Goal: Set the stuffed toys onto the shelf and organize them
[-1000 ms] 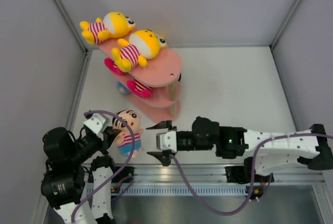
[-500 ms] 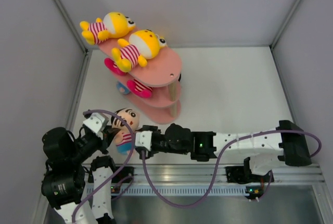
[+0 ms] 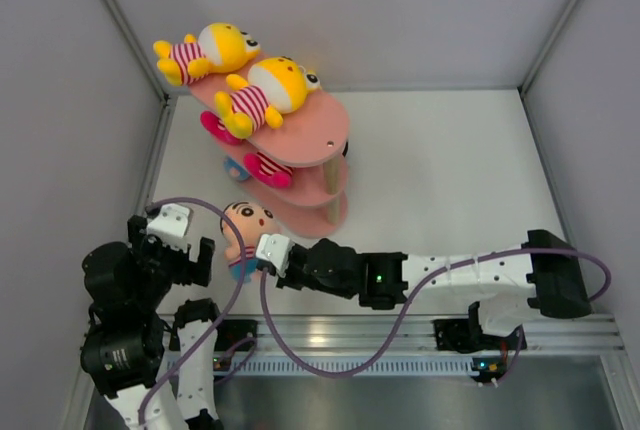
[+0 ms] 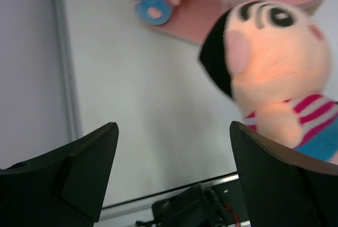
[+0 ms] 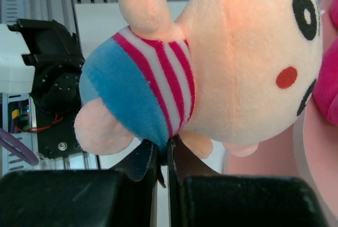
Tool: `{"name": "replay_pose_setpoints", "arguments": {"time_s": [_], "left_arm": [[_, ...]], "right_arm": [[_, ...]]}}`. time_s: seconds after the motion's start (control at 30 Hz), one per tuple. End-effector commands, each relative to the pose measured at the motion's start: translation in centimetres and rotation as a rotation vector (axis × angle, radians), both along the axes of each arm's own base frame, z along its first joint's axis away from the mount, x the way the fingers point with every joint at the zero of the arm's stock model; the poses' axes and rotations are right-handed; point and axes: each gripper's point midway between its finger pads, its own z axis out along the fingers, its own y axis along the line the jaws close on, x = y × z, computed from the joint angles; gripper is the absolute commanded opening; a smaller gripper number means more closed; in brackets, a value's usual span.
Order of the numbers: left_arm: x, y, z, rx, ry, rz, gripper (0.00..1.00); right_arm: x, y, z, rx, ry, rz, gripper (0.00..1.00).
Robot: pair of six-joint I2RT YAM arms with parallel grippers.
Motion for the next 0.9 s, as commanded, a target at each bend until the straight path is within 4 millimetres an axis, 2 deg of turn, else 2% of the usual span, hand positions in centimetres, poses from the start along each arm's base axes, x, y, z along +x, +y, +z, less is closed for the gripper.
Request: {"name": "replay_pose_setpoints", "arguments": {"time_s": [0.0,0.03,0.13,0.17,0.23,0.27,0.3,0.33,0.37,0.43,0.47,0.5,0.73,0.87], "left_arm": [[0.4,6.4,-0.1,0.179,0.013,0.298,0.94],[0.1,7.4,-0.1,0.213,0.021,0.346,0.95],[-0.1,8.5,-0.2,0.265,0.030,0.383,0.97],[0.0,8.7,-0.3,0.272,0.034,0.393,0.98],[-0.1,9.5,-0.4,0.296,0.043,0.425,0.98],[0.0,9.7,-0.7,0.301,0.050,0.429,0.98],[0.0,9.7,-0.8,0.302,0.052,0.428,0.98],[0.1,9.7,-1.0,0.302,0.060,0.426,0.98],[0.1,9.5,-1.2,0.299,0.063,0.419,0.98],[0.2,9.4,-1.5,0.295,0.066,0.410,0.98],[0.2,9.3,-1.7,0.293,0.068,0.402,0.98],[0.2,9.1,-1.9,0.289,0.070,0.395,0.98],[0.8,7.7,-4.4,0.252,0.111,0.305,0.97],[0.9,7.5,-4.7,0.244,0.112,0.294,0.97]], "right_arm": [[0.3,0.6,-0.4,-0.018,0.066,-0.080,0.00],[0.6,0.7,-1.1,-0.027,0.086,-0.111,0.00],[1.7,1.2,-4.0,-0.091,0.127,-0.195,0.00],[2.5,1.2,-6.0,-0.145,0.135,-0.225,0.00],[3.3,1.9,-6.6,-0.134,0.195,-0.267,0.00],[4.3,2.0,-7.2,-0.137,0.208,-0.292,0.00],[4.9,2.1,-8.4,-0.164,0.234,-0.318,0.00],[5.5,2.2,-8.8,-0.169,0.241,-0.339,0.00],[6.7,2.2,-9.7,-0.179,0.246,-0.375,0.00],[8.4,2.3,-9.5,-0.157,0.228,-0.445,0.00],[9.2,2.2,-10.2,-0.167,0.219,-0.476,0.00],[10.1,2.2,-9.7,-0.145,0.205,-0.522,0.00],[13.9,2.1,-10.7,-0.104,0.216,-0.678,0.00],[16.5,2.4,-10.6,-0.079,0.173,-0.744,0.00]]}}
